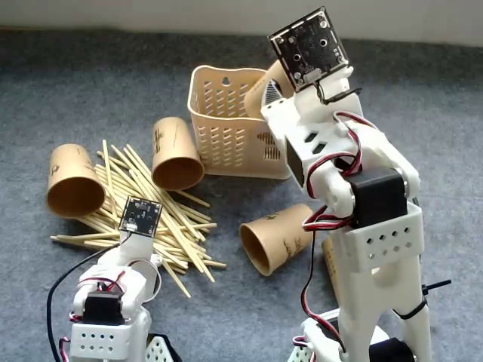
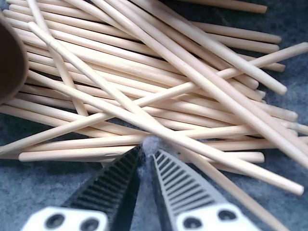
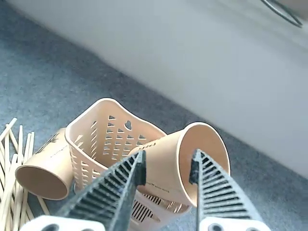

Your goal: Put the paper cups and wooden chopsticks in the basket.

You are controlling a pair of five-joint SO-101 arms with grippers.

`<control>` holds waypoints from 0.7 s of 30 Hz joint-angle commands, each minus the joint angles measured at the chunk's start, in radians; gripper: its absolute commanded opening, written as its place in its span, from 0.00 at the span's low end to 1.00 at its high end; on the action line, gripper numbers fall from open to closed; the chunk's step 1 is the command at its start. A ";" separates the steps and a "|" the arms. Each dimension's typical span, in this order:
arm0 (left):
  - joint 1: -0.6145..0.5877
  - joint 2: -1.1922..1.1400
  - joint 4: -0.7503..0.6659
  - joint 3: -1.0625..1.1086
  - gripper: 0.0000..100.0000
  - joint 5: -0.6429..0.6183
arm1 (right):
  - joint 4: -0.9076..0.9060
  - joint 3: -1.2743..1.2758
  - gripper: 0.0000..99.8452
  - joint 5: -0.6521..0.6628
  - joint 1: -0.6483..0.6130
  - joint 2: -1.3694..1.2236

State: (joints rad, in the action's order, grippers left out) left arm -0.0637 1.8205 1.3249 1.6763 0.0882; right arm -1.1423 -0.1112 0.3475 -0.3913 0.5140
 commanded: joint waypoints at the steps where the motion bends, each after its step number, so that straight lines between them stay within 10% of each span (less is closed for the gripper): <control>1: 0.016 0.015 0.003 0.019 0.02 0.008 | 0.028 -0.002 0.16 -0.011 -0.005 0.024; 21: 0.016 0.015 0.003 0.019 0.02 0.008 | 0.309 0.262 0.16 -0.009 0.088 0.025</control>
State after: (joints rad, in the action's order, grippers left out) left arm -0.0637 1.8205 1.3249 1.6763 0.0882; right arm -0.8707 0.1450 0.3475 -0.3268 0.5140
